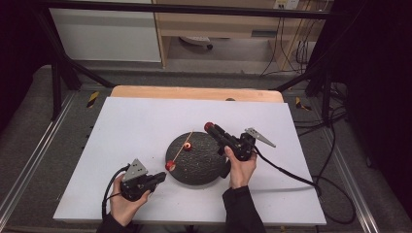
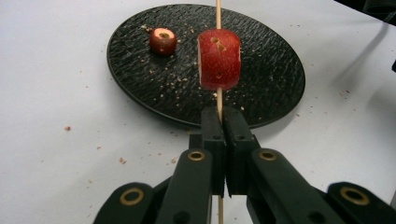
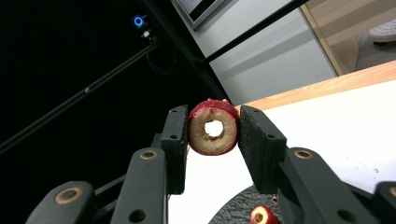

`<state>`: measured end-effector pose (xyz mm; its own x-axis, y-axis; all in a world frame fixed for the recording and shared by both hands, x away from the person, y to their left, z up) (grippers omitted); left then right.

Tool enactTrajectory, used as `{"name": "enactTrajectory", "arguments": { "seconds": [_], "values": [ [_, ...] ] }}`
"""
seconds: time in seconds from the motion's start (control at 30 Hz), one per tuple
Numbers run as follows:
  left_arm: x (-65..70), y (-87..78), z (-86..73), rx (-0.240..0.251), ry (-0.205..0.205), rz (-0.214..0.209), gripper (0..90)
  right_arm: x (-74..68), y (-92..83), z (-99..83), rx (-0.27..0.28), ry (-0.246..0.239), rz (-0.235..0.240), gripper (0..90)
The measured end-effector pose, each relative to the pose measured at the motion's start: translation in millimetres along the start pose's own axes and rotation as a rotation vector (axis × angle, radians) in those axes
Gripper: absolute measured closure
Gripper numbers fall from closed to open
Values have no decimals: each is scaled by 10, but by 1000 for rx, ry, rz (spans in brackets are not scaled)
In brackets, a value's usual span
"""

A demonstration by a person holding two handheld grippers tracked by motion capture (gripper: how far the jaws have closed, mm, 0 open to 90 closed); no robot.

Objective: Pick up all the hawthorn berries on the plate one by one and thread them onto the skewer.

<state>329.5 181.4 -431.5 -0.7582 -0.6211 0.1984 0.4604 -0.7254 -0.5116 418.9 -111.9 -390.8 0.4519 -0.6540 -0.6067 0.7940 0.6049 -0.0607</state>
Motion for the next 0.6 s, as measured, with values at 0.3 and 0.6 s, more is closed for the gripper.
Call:
{"name": "enactTrajectory", "arguments": {
  "seconds": [0.3,0.6],
  "values": [
    [73,74,19,1,2,-11,879,20,50,17,29,41,1,639],
    [147,138,70,20,2,-19,880,26,76,40,76,77,1,640]
  ]
}}
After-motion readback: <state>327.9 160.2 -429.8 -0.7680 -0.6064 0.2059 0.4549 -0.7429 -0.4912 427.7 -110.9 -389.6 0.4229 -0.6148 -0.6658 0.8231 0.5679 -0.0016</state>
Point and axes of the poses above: each handheld gripper's, and its own axes: y roughly forward along the jaws, z roughly out of its top, x roughly to its right, the point moved 2 cm from there along y, roughly forward along the jaws, and after that the axes turned 8 degrees about -z, right-handed, at the moved point
